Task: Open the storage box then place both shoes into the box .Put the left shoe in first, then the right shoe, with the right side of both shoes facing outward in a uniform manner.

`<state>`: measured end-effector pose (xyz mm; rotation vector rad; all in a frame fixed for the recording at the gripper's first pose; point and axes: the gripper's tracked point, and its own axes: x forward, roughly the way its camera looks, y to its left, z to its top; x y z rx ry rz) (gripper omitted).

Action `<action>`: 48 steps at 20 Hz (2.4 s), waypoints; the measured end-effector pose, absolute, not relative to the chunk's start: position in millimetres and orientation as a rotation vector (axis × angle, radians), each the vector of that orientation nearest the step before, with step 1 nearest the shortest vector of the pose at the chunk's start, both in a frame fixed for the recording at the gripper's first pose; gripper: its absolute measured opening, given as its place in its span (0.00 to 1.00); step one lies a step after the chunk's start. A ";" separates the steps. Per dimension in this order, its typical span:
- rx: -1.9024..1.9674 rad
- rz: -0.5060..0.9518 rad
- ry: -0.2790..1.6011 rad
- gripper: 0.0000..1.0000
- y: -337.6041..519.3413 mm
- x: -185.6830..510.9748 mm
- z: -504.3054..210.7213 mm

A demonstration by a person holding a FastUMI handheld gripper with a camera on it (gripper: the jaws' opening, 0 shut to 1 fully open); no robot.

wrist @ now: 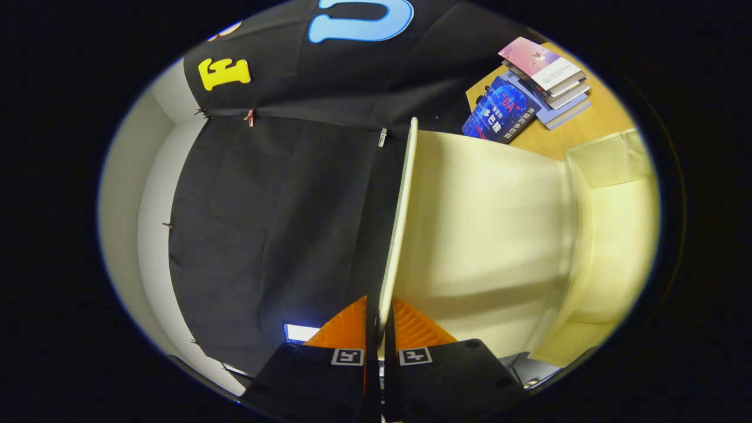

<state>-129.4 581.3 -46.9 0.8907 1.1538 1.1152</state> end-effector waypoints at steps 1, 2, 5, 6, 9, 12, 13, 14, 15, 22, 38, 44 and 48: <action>0.884 1.117 1.146 0.07 583.5 -131.9 -48.8; 0.856 1.118 1.150 0.10 584.5 -131.9 -56.0; 0.773 1.127 1.129 0.48 565.7 -133.3 -65.5; 0.736 1.113 1.099 0.63 557.4 -128.5 -69.8; 0.633 1.046 0.997 0.97 519.5 -113.5 -79.8; 0.516 0.939 0.890 0.98 469.7 -91.0 -88.8; 0.469 0.901 0.855 0.98 452.4 -82.7 -92.4; 0.423 0.862 0.823 0.98 433.4 -74.0 -95.5; 0.381 0.822 0.794 0.98 412.8 -67.0 -98.4; 0.159 0.575 0.713 0.98 274.5 -36.4 -135.5; -0.176 0.432 0.990 0.99 123.5 -15.4 -328.2; -0.149 0.477 1.048 0.95 130.3 -1.3 -357.1; -0.069 0.514 1.077 0.62 152.2 -7.7 -358.5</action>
